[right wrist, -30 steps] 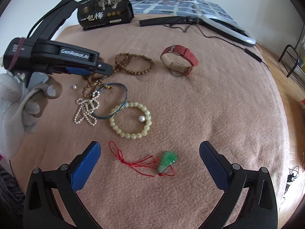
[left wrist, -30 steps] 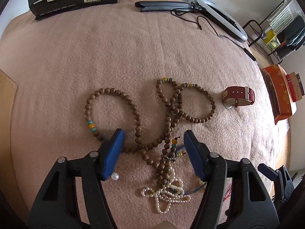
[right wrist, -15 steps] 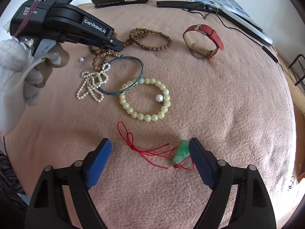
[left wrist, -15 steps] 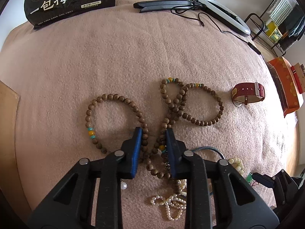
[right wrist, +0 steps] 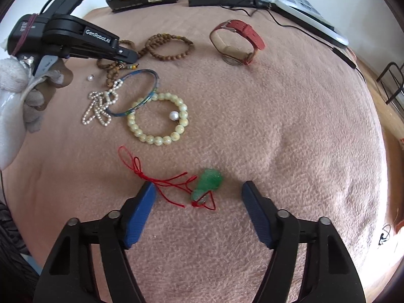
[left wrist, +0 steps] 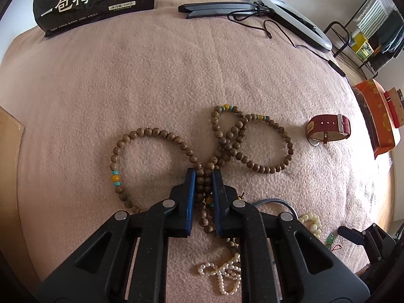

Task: Organize jewelry
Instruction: 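Close the left gripper on the brown bead strand while the right gripper grasps the jade pendant, then lift the bead strand and jade pendant and carry both toward the cardboard box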

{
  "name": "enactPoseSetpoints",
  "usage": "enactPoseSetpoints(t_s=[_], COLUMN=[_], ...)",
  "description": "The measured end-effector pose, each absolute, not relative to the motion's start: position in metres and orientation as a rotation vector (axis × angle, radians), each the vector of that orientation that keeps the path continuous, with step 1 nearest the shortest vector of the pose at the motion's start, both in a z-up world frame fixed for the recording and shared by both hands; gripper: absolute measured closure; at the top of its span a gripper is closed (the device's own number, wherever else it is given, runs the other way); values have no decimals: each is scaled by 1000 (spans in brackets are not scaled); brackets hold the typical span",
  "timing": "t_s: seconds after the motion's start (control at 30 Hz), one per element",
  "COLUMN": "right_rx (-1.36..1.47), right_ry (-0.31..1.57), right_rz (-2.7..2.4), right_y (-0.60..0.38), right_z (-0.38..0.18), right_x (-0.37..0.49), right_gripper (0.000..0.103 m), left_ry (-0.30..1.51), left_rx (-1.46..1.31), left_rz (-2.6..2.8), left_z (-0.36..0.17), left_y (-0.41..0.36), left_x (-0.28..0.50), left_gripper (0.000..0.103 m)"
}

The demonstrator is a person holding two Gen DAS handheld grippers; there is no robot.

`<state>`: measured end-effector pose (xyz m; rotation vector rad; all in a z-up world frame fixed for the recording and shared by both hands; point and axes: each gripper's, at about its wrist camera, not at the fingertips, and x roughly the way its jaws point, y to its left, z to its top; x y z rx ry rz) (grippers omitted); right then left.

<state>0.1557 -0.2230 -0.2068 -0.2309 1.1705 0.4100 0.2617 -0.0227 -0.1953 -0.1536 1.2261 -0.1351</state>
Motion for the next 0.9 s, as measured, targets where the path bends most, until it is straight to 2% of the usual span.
enactPoseSetpoints(t_s=[0.17,0.2,0.27,0.47,0.9], right_rx=[-217,-209,-193,-165,-132], right_ry=[1180,1183,1192,1173,1026], right_rz=[410,412,408,382,359], right_y=[-221,-221,-222,-228,-221], right_z=[-204,-203,-203,-193,-148], right_x=[153,154,155,158,154], right_gripper=[71,81,90,90,90], left_ry=[1223,1224,1225,1202,1054], left_rx=[-158,-164,-180,-217,-273], left_rz=[-138,-140,-145,-158,-199], left_z=[-195,-195,-194,-180,-107], left_y=[-22,-22,-19,-13,4], left_x=[262,262,262,257,232], left_gripper=[92,92,92,92,92])
